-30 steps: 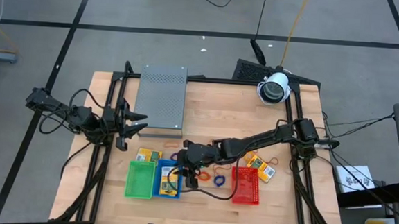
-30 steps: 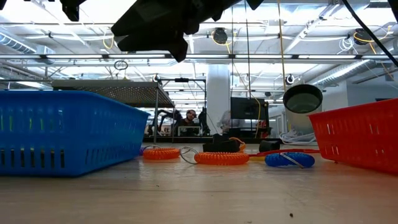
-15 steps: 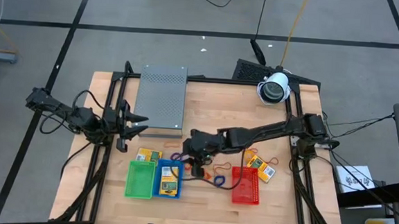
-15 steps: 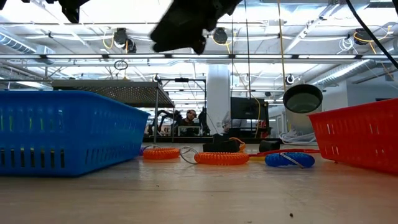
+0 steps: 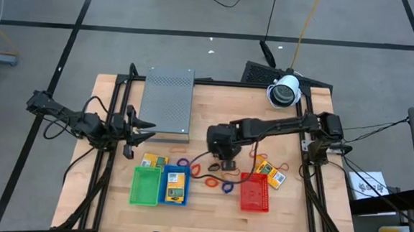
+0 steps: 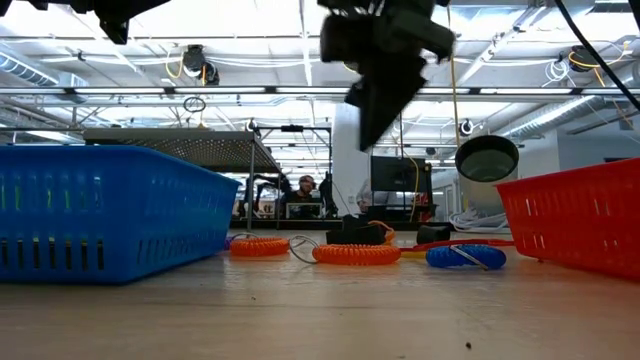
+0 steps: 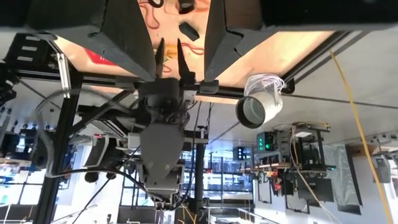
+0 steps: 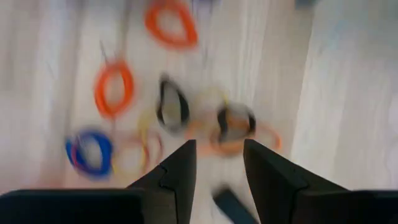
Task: Pick & Place Office Desk Supplies
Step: Put the black rubber band into the red bin
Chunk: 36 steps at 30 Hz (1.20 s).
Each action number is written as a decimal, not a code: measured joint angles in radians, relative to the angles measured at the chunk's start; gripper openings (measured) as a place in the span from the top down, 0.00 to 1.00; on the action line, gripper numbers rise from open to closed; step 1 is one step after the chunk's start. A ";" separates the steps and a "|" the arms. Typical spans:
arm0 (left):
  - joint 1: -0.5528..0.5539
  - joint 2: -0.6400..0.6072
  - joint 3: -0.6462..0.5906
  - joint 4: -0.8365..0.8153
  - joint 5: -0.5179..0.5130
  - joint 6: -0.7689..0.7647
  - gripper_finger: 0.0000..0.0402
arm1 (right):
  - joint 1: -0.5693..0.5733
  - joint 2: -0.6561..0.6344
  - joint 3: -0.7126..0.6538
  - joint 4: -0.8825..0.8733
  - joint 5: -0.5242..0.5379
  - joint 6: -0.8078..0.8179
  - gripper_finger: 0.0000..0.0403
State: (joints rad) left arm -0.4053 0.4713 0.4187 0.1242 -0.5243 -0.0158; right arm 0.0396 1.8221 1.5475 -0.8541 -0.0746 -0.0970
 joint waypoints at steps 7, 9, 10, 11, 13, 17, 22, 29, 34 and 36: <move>0.000 0.000 0.000 -0.001 0.000 0.004 0.64 | -0.046 0.000 0.000 -0.166 0.001 -0.126 0.69; 0.000 0.000 0.000 -0.001 -0.001 0.008 0.64 | -0.056 0.000 0.000 -0.180 0.000 -0.158 0.67; 0.000 0.000 0.000 -0.001 -0.001 0.010 0.64 | -0.060 0.000 0.000 -0.178 -0.001 -0.175 0.66; 0.000 0.000 0.000 -0.001 -0.001 0.010 0.64 | -0.062 0.000 0.000 -0.173 -0.001 -0.193 0.64; 0.000 0.000 0.000 -0.001 -0.001 0.010 0.64 | -0.063 0.000 0.000 -0.171 0.000 -0.231 0.62; 0.000 0.000 0.000 -0.002 -0.012 0.011 0.64 | -0.062 0.000 -0.001 -0.179 -0.002 -0.310 0.56; 0.000 0.000 0.000 -0.015 -0.050 0.010 0.64 | -0.058 0.001 -0.062 -0.165 -0.001 -0.414 0.53; 0.000 0.000 0.000 -0.022 -0.054 0.007 0.64 | -0.058 0.001 -0.217 -0.087 0.038 -0.507 0.53; 0.000 0.000 0.000 -0.020 -0.056 0.007 0.64 | -0.058 0.001 -0.319 0.015 0.056 -0.525 0.54; 0.000 0.000 0.000 -0.019 -0.062 0.007 0.64 | -0.058 0.001 -0.360 0.064 0.058 -0.525 0.54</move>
State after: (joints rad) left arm -0.4053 0.4713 0.4187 0.1056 -0.5868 -0.0086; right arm -0.0181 1.8233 1.1876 -0.7898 -0.0163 -0.6220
